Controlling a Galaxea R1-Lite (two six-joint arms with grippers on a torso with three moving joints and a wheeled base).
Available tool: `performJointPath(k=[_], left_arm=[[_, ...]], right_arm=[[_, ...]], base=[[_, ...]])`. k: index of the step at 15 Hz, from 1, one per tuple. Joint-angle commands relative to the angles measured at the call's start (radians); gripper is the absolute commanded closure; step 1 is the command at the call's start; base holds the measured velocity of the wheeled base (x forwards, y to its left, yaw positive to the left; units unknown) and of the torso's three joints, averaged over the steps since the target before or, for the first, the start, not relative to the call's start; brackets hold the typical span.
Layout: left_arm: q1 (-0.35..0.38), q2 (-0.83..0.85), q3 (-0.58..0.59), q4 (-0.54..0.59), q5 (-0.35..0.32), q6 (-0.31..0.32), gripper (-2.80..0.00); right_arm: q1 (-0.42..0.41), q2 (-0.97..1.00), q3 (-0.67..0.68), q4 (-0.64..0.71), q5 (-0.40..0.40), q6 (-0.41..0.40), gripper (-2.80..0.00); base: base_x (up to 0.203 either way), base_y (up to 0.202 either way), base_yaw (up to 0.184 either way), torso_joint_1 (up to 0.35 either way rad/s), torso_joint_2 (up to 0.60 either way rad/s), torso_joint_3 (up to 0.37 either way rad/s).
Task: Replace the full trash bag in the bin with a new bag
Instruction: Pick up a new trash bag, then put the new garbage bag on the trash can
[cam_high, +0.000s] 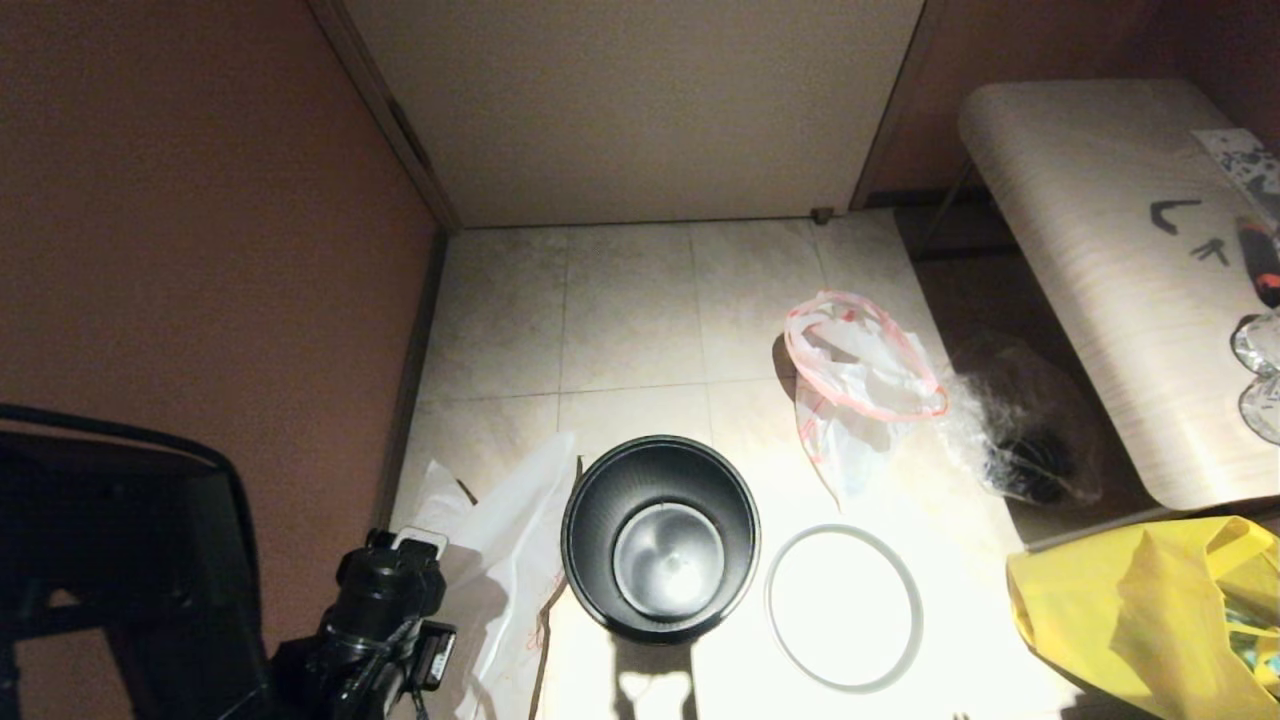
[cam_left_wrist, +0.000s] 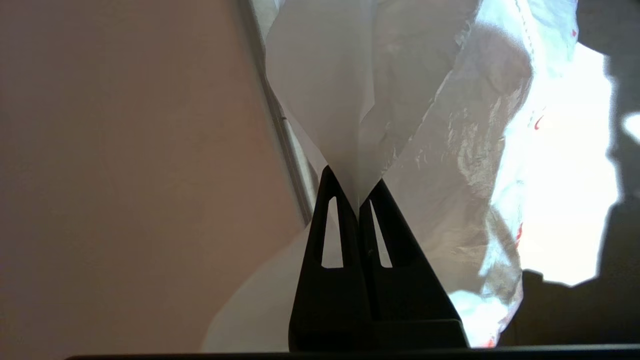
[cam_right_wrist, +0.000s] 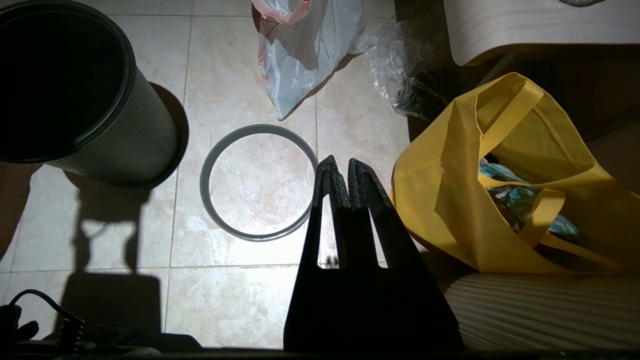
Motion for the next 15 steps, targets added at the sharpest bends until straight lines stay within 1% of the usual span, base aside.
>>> performJointPath(k=[1,2,4,6,9,11,12,13,14,15], left_arm=[[-0.034,-0.161,0.075,-0.005,0.013,0.0,0.0],[-0.052,-0.218,0.102,-0.001,0.018,0.002,0.0],[-0.079,-0.335,0.126,0.042,0.016,0.011,0.0],[-0.097,-0.455,0.121,0.135,-0.002,0.014,0.0],[-0.115,-0.677,0.085,0.325,-0.011,0.014,0.0],[-0.13,-0.853,-0.004,0.532,-0.027,0.001,0.0],[-0.16,-0.93,-0.101,0.695,-0.04,-0.029,0.0],[-0.212,-0.971,-0.214,0.872,-0.05,-0.079,0.0],[-0.286,-0.996,-0.319,1.038,-0.058,-0.146,0.0],[-0.39,-1.012,-0.406,1.187,-0.065,-0.227,0.0]], right_arm=[[0.0,0.001,0.0,0.001,0.001,-0.001,0.0],[0.0,0.001,0.0,0.001,0.001,-0.001,0.0],[0.0,0.001,0.0,0.001,0.001,-0.001,0.0],[0.0,0.001,0.0,0.001,0.001,-0.001,0.0],[0.0,0.001,0.0,0.001,0.001,-0.001,0.0],[0.0,0.001,0.0,0.001,0.001,-0.001,0.0],[0.0,0.001,0.0,0.001,0.001,-0.001,0.0],[0.0,0.001,0.0,0.001,0.001,-0.001,0.0],[0.0,0.001,0.0,0.001,0.001,-0.001,0.0],[0.0,0.001,0.0,0.001,0.001,-0.001,0.0]], base=[[0.0,0.0,0.0,0.0,0.0,0.0],[0.0,0.0,0.0,0.0,0.0,0.0],[0.0,0.0,0.0,0.0,0.0,0.0],[0.0,0.0,0.0,0.0,0.0,0.0],[0.0,0.0,0.0,0.0,0.0,0.0],[0.0,0.0,0.0,0.0,0.0,0.0],[0.0,0.0,0.0,0.0,0.0,0.0],[0.0,0.0,0.0,0.0,0.0,0.0],[0.0,0.0,0.0,0.0,0.0,0.0],[0.0,0.0,0.0,0.0,0.0,0.0]])
